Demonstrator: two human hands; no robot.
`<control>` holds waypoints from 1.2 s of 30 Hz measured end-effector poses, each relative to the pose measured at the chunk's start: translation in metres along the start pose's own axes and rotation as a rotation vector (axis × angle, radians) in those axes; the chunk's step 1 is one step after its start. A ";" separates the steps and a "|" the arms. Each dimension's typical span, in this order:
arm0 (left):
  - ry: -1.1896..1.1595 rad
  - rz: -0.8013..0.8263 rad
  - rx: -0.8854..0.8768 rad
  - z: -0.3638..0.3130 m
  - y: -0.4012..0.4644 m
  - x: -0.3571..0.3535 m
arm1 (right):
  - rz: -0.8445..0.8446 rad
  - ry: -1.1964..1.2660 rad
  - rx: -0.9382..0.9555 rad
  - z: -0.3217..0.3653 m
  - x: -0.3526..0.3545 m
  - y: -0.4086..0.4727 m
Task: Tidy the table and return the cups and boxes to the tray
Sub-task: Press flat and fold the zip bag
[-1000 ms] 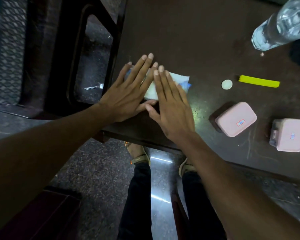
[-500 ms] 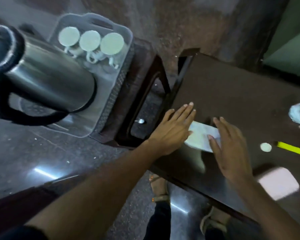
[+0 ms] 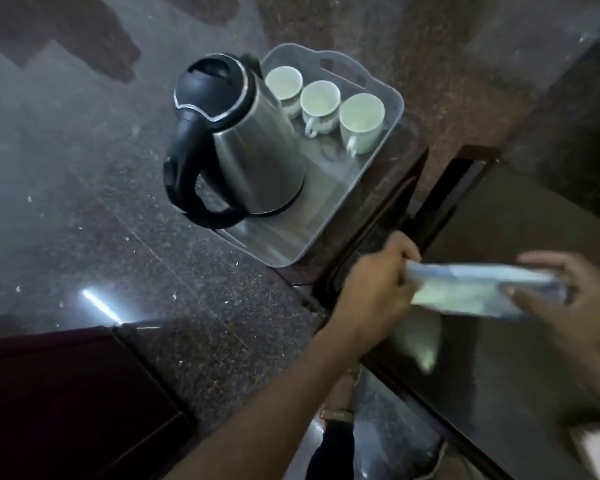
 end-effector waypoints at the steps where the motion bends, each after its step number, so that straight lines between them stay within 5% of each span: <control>1: -0.085 -0.116 0.029 0.000 -0.001 0.024 | 0.006 0.138 0.011 0.032 0.000 0.007; 5: -0.327 -0.451 0.212 0.015 -0.004 0.110 | 0.025 0.396 0.221 0.144 -0.040 0.044; 9: 0.050 -0.552 0.288 0.034 -0.006 0.150 | 0.102 0.144 0.416 0.215 -0.121 0.063; 13: 0.441 -0.361 0.330 0.038 -0.004 0.150 | 0.106 -0.136 0.503 0.226 -0.178 0.062; 21: 0.634 -0.247 0.095 0.033 0.010 0.134 | 0.029 -0.551 0.908 0.210 -0.190 0.043; 26: 0.702 -0.064 0.106 0.045 0.030 0.127 | 0.294 -0.655 0.842 0.205 -0.203 0.037; 36: 0.667 0.087 0.116 0.050 0.032 0.119 | 0.361 -0.720 0.823 0.211 -0.195 0.033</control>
Point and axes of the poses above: each hand's wrist, its own y-axis towards the middle knuckle, its own x-axis out of the back of the hand, z = x × y, the point moved 2 cm from there along y, towards the middle knuckle, and after that the axes turned 10 degrees about -z, right-handed, at the moved point
